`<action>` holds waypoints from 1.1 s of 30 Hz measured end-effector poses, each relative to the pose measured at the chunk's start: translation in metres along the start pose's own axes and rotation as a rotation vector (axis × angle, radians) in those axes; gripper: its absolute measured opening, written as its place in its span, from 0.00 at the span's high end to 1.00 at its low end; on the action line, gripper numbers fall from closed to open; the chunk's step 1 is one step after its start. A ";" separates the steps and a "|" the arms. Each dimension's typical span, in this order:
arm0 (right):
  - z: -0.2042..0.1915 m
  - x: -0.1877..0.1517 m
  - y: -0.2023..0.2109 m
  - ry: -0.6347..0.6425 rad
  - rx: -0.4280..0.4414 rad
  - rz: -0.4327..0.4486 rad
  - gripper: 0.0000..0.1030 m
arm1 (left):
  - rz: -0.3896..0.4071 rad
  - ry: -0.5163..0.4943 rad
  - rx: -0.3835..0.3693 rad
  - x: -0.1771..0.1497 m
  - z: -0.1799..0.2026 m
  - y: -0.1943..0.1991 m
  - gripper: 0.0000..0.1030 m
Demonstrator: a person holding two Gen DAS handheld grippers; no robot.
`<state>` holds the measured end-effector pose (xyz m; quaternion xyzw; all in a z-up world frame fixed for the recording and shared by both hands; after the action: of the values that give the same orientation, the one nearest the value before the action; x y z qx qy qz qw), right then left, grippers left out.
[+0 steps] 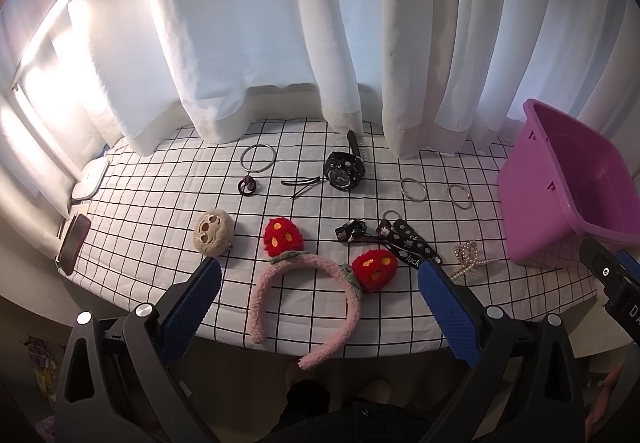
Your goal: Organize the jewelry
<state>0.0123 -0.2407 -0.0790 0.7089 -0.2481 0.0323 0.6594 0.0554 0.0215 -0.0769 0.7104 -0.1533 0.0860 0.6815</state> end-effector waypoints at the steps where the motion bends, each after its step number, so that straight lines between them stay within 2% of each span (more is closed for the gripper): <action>1: 0.000 0.000 0.000 0.000 0.000 0.000 0.09 | 0.000 0.000 0.002 0.001 0.001 0.000 0.06; 19: -0.003 -0.002 -0.003 0.002 0.010 -0.007 0.09 | -0.009 0.010 -0.003 0.000 -0.001 -0.005 0.06; 24: -0.002 -0.003 -0.007 -0.001 0.035 0.010 0.09 | -0.030 0.015 -0.014 -0.006 -0.001 -0.011 0.06; 33: -0.014 -0.023 -0.038 0.077 0.072 -0.036 0.09 | -0.099 0.046 -0.050 -0.026 -0.016 -0.042 0.06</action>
<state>0.0112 -0.2203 -0.1212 0.7347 -0.2084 0.0567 0.6431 0.0460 0.0408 -0.1243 0.6977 -0.1044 0.0644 0.7058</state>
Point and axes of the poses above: each gripper's, at about its wrist camera, not at the fingertips, and y roughly against the way its jaws point, z to its right, x to its top, the point moved 10 cm from there along -y, roughly the way its jaws point, and after that the axes turned 14 degrees about -z, right-handed, at the moved point
